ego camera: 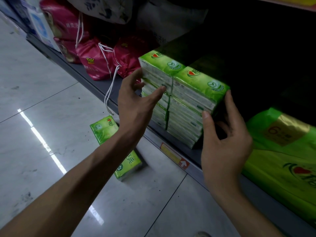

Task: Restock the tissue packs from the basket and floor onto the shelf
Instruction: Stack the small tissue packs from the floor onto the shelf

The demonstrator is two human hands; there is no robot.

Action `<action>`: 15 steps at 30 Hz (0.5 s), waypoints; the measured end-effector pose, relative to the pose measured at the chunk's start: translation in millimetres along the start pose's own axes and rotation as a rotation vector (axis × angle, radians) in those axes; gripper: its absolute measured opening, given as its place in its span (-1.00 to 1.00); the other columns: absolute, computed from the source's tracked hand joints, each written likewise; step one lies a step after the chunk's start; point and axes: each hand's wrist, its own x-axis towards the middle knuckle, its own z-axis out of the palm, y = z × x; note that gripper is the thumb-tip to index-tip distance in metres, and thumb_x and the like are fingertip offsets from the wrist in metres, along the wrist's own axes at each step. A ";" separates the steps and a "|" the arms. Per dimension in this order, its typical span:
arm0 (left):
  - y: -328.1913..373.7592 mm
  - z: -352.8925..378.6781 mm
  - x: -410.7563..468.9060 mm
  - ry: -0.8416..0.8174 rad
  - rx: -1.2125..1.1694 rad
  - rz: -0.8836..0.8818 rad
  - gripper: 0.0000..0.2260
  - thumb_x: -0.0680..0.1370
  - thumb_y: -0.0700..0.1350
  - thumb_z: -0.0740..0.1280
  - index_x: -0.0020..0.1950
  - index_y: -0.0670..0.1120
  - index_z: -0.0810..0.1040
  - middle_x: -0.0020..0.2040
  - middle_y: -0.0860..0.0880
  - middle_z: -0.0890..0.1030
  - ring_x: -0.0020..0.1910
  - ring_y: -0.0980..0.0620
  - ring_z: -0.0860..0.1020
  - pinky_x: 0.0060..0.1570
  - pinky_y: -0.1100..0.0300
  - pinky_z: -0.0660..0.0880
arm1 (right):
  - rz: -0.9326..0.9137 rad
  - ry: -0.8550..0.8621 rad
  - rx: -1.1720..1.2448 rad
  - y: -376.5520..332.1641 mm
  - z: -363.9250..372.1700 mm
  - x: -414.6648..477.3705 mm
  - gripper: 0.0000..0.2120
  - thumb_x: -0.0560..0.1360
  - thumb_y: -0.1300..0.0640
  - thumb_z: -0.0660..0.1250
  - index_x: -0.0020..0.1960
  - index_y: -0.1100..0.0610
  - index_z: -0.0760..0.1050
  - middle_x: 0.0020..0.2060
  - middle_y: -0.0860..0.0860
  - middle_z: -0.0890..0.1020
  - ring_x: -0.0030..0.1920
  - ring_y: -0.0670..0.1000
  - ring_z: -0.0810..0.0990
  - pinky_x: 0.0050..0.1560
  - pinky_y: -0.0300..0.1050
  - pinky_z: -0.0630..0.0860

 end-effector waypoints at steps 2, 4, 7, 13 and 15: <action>-0.2 -2.9 2.7 0.010 0.013 0.006 -0.40 0.48 0.06 0.58 0.48 0.00 0.50 0.35 0.07 0.58 0.28 0.17 0.57 0.19 0.33 0.53 | 0.020 0.013 0.046 0.3 -1.6 -2.5 -0.41 0.60 0.17 0.44 0.58 0.05 0.34 0.45 -0.03 0.52 0.45 -0.09 0.49 0.38 0.02 0.54; -1.3 -4.4 3.0 0.036 0.011 0.015 -0.44 0.49 0.05 0.58 0.44 -0.03 0.53 0.30 0.07 0.61 0.26 0.17 0.58 0.23 0.28 0.56 | -0.003 0.039 0.051 0.9 -1.9 -5.9 -0.46 0.60 0.23 0.44 0.53 0.10 0.39 0.40 0.00 0.53 0.40 -0.10 0.52 0.31 -0.05 0.58; -0.8 1.6 -5.7 0.052 -0.002 0.012 -0.47 0.50 0.04 0.58 0.41 -0.04 0.53 0.33 0.06 0.59 0.27 0.17 0.58 0.30 0.12 0.57 | -0.070 0.045 -0.040 2.5 1.3 -9.1 -0.52 0.61 0.27 0.40 0.51 0.13 0.43 0.40 0.02 0.48 0.35 -0.13 0.52 0.27 -0.16 0.57; -5.4 9.1 -18.1 -0.008 0.031 0.072 -0.43 0.53 0.02 0.55 0.50 0.00 0.47 0.44 0.08 0.50 0.37 0.22 0.49 0.32 0.08 0.54 | -0.115 0.020 -0.118 4.1 4.6 -11.7 -0.46 0.60 0.37 0.35 0.54 0.18 0.39 0.36 -0.01 0.43 0.29 -0.13 0.51 0.29 -0.21 0.51; -5.6 9.3 -17.4 -0.013 0.047 0.069 -0.41 0.54 0.03 0.54 0.53 -0.01 0.46 0.45 0.08 0.48 0.38 0.21 0.48 0.32 0.09 0.53 | -0.117 0.016 -0.134 2.7 5.2 -13.4 -0.44 0.59 0.38 0.35 0.56 0.17 0.37 0.35 -0.04 0.41 0.28 -0.13 0.51 0.31 -0.21 0.50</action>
